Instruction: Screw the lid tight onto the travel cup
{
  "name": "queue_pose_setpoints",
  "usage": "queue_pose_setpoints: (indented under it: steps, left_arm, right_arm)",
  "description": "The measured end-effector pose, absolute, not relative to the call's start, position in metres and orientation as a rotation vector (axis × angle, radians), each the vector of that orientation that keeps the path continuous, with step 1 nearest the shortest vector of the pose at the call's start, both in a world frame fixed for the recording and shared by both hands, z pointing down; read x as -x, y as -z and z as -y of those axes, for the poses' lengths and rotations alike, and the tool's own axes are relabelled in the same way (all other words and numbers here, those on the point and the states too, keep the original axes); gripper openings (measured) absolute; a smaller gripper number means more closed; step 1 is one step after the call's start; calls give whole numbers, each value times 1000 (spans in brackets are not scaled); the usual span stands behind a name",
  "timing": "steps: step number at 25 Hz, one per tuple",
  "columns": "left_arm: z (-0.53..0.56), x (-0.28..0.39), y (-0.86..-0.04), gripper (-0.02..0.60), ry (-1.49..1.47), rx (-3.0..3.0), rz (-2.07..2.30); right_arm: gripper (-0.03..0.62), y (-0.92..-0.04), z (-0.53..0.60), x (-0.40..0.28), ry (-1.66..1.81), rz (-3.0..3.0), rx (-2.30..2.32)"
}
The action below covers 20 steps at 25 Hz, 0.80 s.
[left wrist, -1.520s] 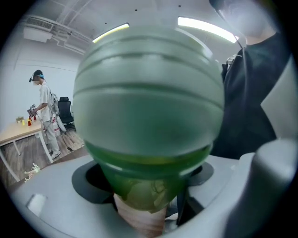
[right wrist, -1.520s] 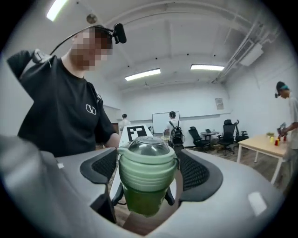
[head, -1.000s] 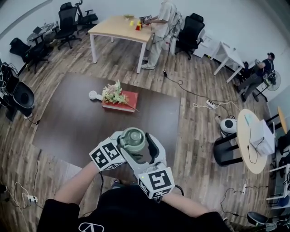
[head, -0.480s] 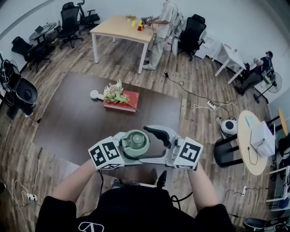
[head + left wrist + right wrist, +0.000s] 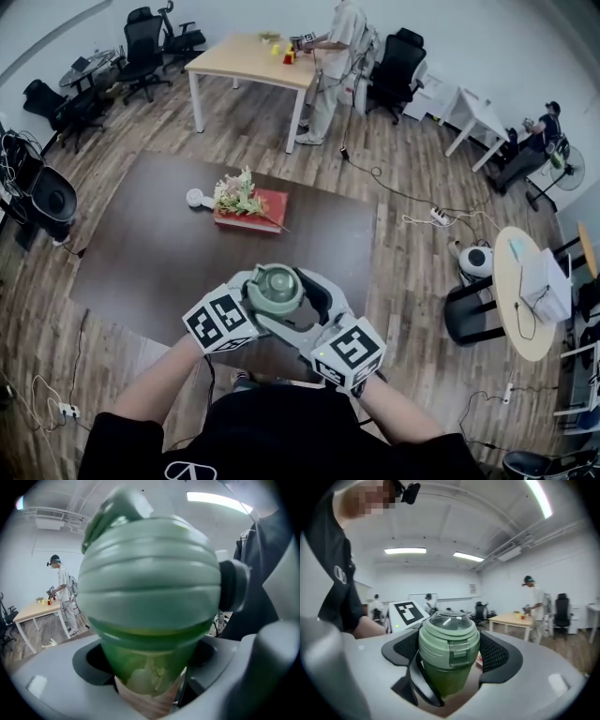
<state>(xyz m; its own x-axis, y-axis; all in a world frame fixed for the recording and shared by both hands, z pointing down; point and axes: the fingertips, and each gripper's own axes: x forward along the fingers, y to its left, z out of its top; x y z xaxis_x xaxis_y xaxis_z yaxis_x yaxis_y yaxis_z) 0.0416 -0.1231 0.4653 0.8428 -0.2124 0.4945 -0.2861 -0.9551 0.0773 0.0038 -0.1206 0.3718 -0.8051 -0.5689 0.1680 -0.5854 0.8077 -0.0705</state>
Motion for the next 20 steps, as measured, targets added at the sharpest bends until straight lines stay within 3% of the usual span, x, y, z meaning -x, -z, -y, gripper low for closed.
queue_pose_setpoints:
  steps: [3, 5, 14, 17, 20]
  left_arm:
    - [126, -46, -468, 409, -740, -2871, 418]
    - [127, -48, -466, 408, -702, -2865, 413]
    - [111, -48, -451, 410, -679, -2892, 213]
    - [101, -53, -454, 410, -722, -2910, 152]
    - [107, -51, -453, 410, -715, -2909, 199]
  right_arm:
    - [416, -375, 125, -8, -206, 2669, -1342]
    - [417, -373, 125, -7, -190, 2665, -1388]
    - [446, -350, 116, -28, -139, 3042, -467]
    - [440, -354, 104, -24, -71, 3024, -101]
    - [407, -354, 104, -17, -75, 3015, -46]
